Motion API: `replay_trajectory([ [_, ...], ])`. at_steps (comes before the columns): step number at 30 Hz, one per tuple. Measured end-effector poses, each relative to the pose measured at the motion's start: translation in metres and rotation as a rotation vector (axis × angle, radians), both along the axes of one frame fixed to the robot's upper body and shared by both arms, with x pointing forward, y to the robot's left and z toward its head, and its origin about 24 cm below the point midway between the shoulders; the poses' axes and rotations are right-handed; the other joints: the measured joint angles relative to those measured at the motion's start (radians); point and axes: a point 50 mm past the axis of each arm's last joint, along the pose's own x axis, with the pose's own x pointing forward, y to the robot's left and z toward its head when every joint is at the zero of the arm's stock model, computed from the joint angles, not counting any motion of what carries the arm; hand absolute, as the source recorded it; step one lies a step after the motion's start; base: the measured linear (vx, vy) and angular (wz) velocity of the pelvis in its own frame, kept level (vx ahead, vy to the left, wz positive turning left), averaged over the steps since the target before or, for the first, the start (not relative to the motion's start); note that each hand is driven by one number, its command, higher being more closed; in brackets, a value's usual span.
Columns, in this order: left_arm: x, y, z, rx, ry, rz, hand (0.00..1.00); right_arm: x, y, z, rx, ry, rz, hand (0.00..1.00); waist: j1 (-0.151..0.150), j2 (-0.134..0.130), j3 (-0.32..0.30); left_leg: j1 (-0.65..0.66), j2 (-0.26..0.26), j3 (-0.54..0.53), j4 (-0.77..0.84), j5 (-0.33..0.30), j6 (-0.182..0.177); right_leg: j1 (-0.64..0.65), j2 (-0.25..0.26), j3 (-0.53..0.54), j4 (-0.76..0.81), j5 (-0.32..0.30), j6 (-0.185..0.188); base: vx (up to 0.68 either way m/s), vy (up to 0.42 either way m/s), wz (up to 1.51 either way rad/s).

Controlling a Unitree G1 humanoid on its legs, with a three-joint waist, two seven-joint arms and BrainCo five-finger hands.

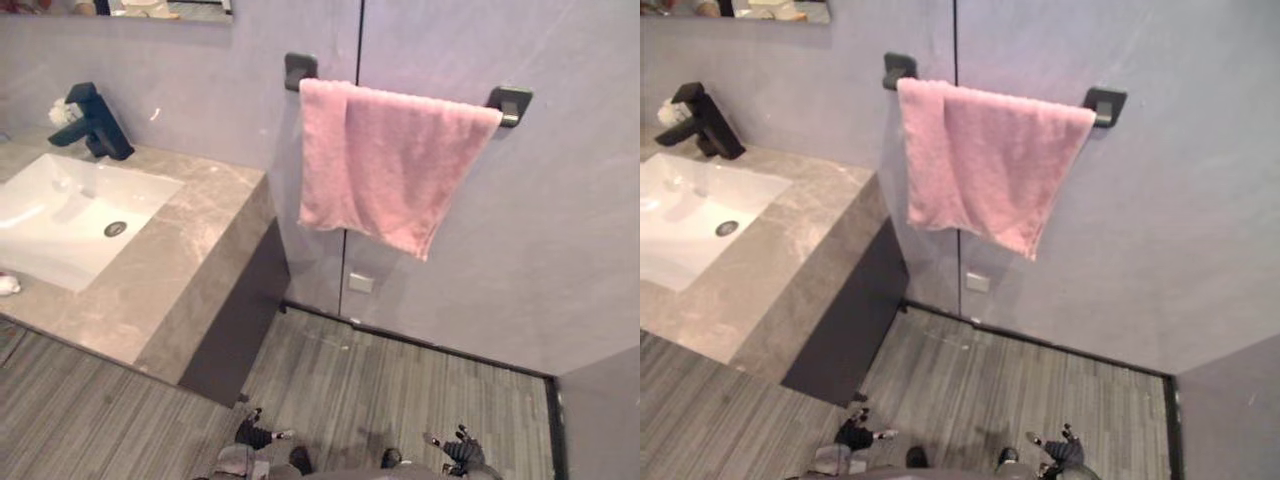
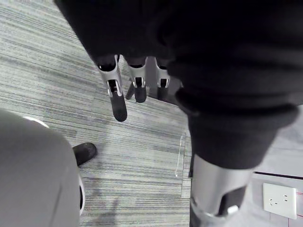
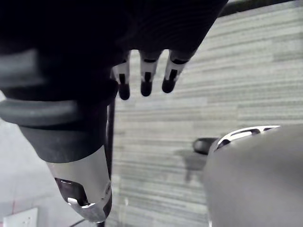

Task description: Organize washtable

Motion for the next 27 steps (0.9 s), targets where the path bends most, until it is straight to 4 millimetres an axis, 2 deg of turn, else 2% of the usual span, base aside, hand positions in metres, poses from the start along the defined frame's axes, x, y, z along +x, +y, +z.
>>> replay_trajectory([
  [7, -0.001, 0.005, -0.001, 0.001, 0.007, 0.036, 0.0, 0.004, 0.005, -0.002, 0.018, 0.018, 0.009, 0.0, 0.0, -0.006, 0.002, 0.01, -0.014, 0.0, -0.018, 0.005, 0.007, 0.024, 0.01, 0.013, -0.059, 0.024, 0.008, 0.08, 0.009, -0.04],
  [12, 0.0, 0.006, 0.0, 0.0, 0.003, 0.047, 0.0, 0.013, 0.007, 0.0, 0.02, -0.002, 0.016, 0.0, 0.001, -0.016, 0.009, 0.011, -0.009, -0.007, -0.019, 0.003, 0.008, 0.027, 0.019, 0.022, -0.073, 0.026, 0.006, 0.04, -0.043, -0.05],
  [15, 0.0, 0.006, 0.0, -0.005, -0.001, 0.065, 0.0, 0.022, 0.004, 0.003, 0.009, -0.022, 0.025, 0.0, 0.002, -0.015, 0.017, 0.006, -0.013, -0.012, -0.019, -0.013, 0.017, 0.003, 0.004, 0.021, -0.031, -0.008, 0.011, 0.01, 0.001, 0.02],
  [17, 0.001, 0.006, 0.0, -0.006, -0.004, 0.068, 0.0, 0.021, 0.004, 0.002, 0.006, -0.018, 0.029, 0.0, 0.0, -0.034, 0.032, -0.001, -0.047, -0.05, -0.011, -0.05, 0.032, -0.054, -0.061, 0.006, 0.149, -0.102, 0.043, 0.02, 0.083, 0.44],
  [18, 0.001, 0.008, 0.001, -0.002, -0.007, 0.069, 0.0, 0.018, 0.003, 0.002, 0.004, -0.012, 0.027, 0.0, -0.001, -0.033, 0.035, 0.001, -0.053, -0.069, -0.001, -0.064, 0.041, -0.065, -0.078, 0.004, 0.21, -0.123, 0.05, 0.04, 0.041, 0.65],
  [19, 0.003, 0.006, 0.001, -0.009, -0.012, 0.079, 0.0, 0.016, -0.001, 0.002, -0.001, -0.01, 0.018, 0.0, 0.0, -0.035, 0.056, 0.003, -0.061, -0.097, 0.021, -0.085, 0.06, -0.124, -0.106, 0.046, 0.371, -0.127, 0.04, 0.09, 0.062, 0.69],
  [20, 0.006, 0.005, 0.002, -0.015, -0.023, 0.087, 0.0, 0.023, -0.005, 0.006, -0.015, -0.041, 0.017, 0.0, -0.003, -0.015, 0.068, 0.014, -0.059, -0.127, 0.046, -0.099, 0.072, -0.203, -0.111, 0.106, 0.543, -0.115, -0.003, 0.11, 0.07, 0.67],
  [21, 0.007, 0.004, 0.002, -0.019, -0.025, 0.092, 0.0, 0.024, -0.007, 0.007, -0.023, -0.047, 0.022, 0.0, -0.002, -0.012, 0.073, 0.019, -0.053, -0.143, 0.062, -0.109, 0.079, -0.228, -0.096, 0.133, 0.577, -0.142, -0.003, 0.19, 0.081, 0.68],
  [22, 0.011, 0.005, 0.003, -0.02, -0.037, 0.112, 0.0, 0.024, -0.004, 0.007, -0.016, -0.047, 0.028, 0.0, 0.001, -0.007, 0.081, 0.014, -0.037, -0.174, 0.093, -0.13, 0.086, -0.254, -0.046, 0.159, 0.579, -0.19, -0.002, 0.18, 0.027, 0.55],
  [23, 0.01, 0.006, 0.003, -0.021, -0.037, 0.121, 0.0, 0.025, -0.001, 0.007, -0.012, -0.053, 0.033, 0.0, 0.001, -0.009, 0.083, 0.014, -0.03, -0.191, 0.103, -0.14, 0.083, -0.267, -0.022, 0.164, 0.575, -0.202, -0.005, 0.25, -0.002, 0.86],
  [24, 0.01, 0.006, 0.003, -0.022, -0.037, 0.125, 0.0, 0.027, 0.001, 0.007, -0.009, -0.06, 0.042, 0.0, -0.001, -0.017, 0.085, 0.021, -0.023, -0.238, 0.115, -0.15, 0.082, -0.292, 0.023, 0.184, 0.553, -0.211, -0.006, 0.26, -0.042, 1.01],
  [26, 0.014, 0.004, 0.004, -0.028, -0.045, 0.121, 0.0, 0.028, 0.0, 0.008, -0.013, -0.064, 0.043, 0.0, -0.002, -0.019, 0.087, 0.025, -0.022, -0.322, 0.115, -0.152, 0.071, -0.323, 0.07, 0.21, 0.465, -0.207, -0.007, 0.37, -0.112, 1.45],
  [27, 0.014, 0.003, 0.004, -0.032, -0.046, 0.124, 0.0, 0.025, -0.002, 0.007, -0.019, -0.053, 0.037, 0.0, -0.005, -0.02, 0.086, 0.029, -0.028, -0.377, 0.115, -0.156, 0.059, -0.329, 0.088, 0.252, 0.384, -0.185, -0.012, 0.35, -0.134, 1.74],
])
